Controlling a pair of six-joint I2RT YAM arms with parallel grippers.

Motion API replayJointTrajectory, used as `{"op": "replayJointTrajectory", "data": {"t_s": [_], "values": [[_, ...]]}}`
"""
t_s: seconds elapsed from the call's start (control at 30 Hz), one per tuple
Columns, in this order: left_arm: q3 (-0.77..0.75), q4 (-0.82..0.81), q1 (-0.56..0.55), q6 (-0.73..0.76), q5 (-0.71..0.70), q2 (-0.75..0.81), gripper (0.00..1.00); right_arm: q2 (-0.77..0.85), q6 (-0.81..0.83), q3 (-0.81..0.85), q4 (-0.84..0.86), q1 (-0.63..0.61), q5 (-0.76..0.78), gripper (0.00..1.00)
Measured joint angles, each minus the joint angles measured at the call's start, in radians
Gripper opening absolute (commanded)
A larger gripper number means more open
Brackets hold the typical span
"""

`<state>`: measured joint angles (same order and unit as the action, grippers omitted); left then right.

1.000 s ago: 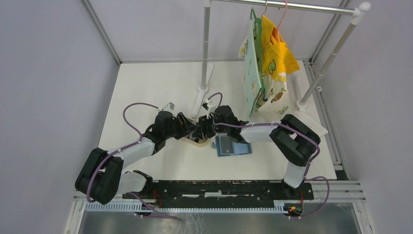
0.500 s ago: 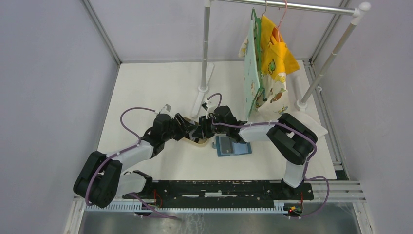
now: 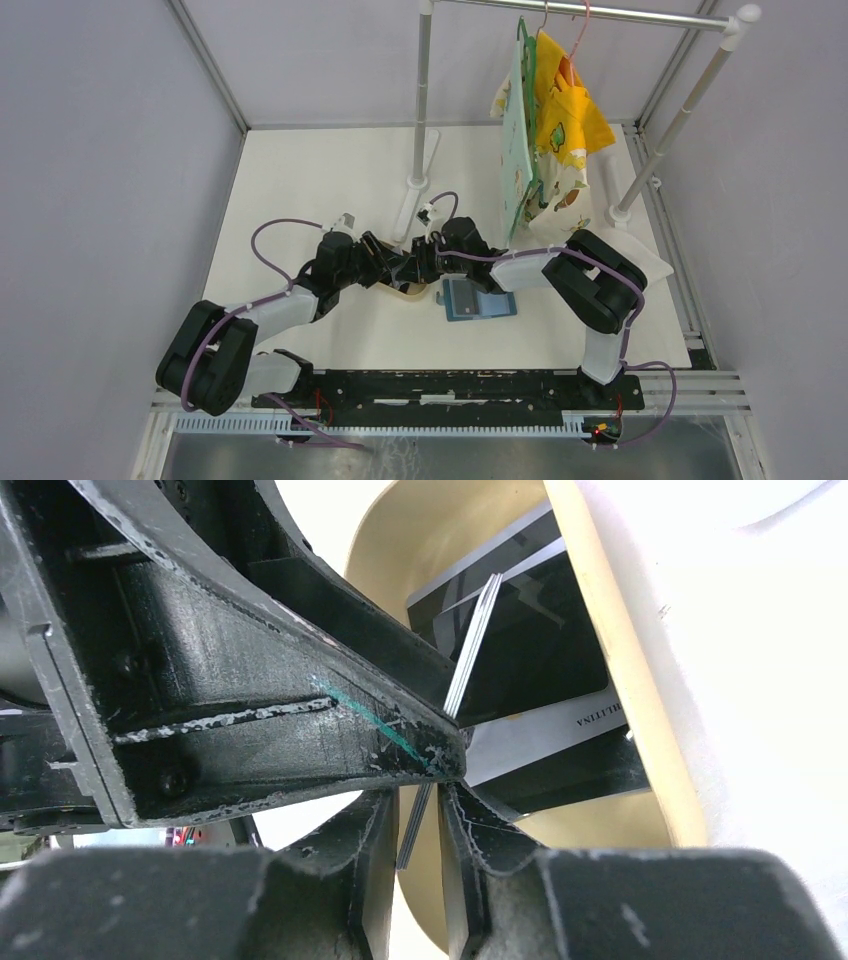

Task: Put the credit cards into the card holder
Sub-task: Pick up the credit card from the storage box.

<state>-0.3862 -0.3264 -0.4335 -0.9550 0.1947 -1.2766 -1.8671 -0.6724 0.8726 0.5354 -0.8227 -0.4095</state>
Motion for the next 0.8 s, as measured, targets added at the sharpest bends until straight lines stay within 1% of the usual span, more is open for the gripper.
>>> {"op": "replayJointTrajectory", "data": {"t_s": [0.33,0.8], "values": [[-0.003,-0.006,-0.001,0.000,0.018,-0.008,0.49,0.000,-0.022,-0.035,0.044,0.014,-0.003,0.29],[-0.023,0.000,-0.006,0.001,0.026,-0.031,0.56,0.017,-0.021,-0.072,0.071,0.021,-0.009,0.32]]}}
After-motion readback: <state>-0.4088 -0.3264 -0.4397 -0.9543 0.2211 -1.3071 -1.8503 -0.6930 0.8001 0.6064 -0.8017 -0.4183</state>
